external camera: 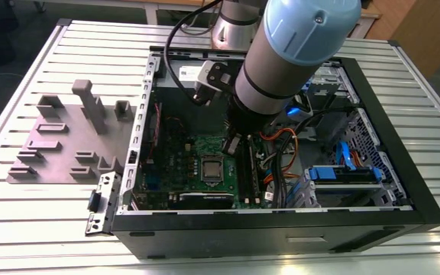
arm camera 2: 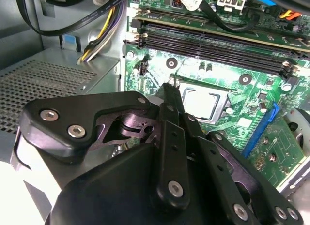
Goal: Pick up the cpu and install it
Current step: 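Install the first cpu locking lever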
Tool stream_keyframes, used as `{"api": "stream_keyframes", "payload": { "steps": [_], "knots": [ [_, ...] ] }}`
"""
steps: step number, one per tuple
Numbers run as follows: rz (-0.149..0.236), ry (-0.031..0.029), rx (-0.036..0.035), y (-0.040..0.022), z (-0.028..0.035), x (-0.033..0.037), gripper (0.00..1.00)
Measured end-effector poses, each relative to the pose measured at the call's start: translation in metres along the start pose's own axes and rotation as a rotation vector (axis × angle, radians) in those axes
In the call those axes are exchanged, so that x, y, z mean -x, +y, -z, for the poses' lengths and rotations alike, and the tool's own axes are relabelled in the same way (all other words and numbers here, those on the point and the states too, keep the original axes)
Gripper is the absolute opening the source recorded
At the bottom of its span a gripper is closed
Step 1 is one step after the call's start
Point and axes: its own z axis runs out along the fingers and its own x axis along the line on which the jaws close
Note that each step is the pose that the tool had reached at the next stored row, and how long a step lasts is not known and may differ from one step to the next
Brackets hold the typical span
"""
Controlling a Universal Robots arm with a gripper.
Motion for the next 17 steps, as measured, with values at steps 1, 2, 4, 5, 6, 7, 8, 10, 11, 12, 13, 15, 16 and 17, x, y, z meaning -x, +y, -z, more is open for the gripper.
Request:
{"api": "stream_keyframes", "payload": {
  "steps": [1,2,4,5,6,7,8,10,11,12,13,15,16,17],
  "knots": [
    [0.010,0.0018,0.0015,0.0000,0.0000,0.0000,0.11],
    [0.020,0.0037,0.0033,0.0000,-0.0001,0.0000,0.11],
    [0.042,0.0078,0.0068,0.0002,-0.0001,-0.0001,0.11],
    [0.053,0.0101,0.0087,0.0001,-0.0001,-0.0001,0.11],
    [0.066,0.0123,0.0107,0.0001,-0.0002,-0.0001,0.11],
    [0.077,0.0145,0.0121,0.0001,-0.0003,-0.0002,0.11],
    [0.088,0.0161,0.0130,0.0001,-0.0005,-0.0002,0.11],
    [0.102,0.0180,0.0137,0.0000,-0.0011,-0.0003,0.11],
    [0.104,0.0183,0.0135,-0.0001,-0.0013,-0.0004,0.11],
    [0.105,0.0184,0.0132,-0.0001,-0.0013,-0.0004,0.11],
    [0.106,0.0184,0.0130,-0.0001,-0.0014,-0.0004,0.11],
    [0.114,0.0195,0.0137,-0.0002,-0.0015,-0.0006,0.11],
    [0.127,0.0211,0.0149,-0.0002,-0.0017,-0.0005,0.11],
    [0.140,0.0233,0.0160,-0.0002,-0.0017,-0.0006,0.11]
  ]
}}
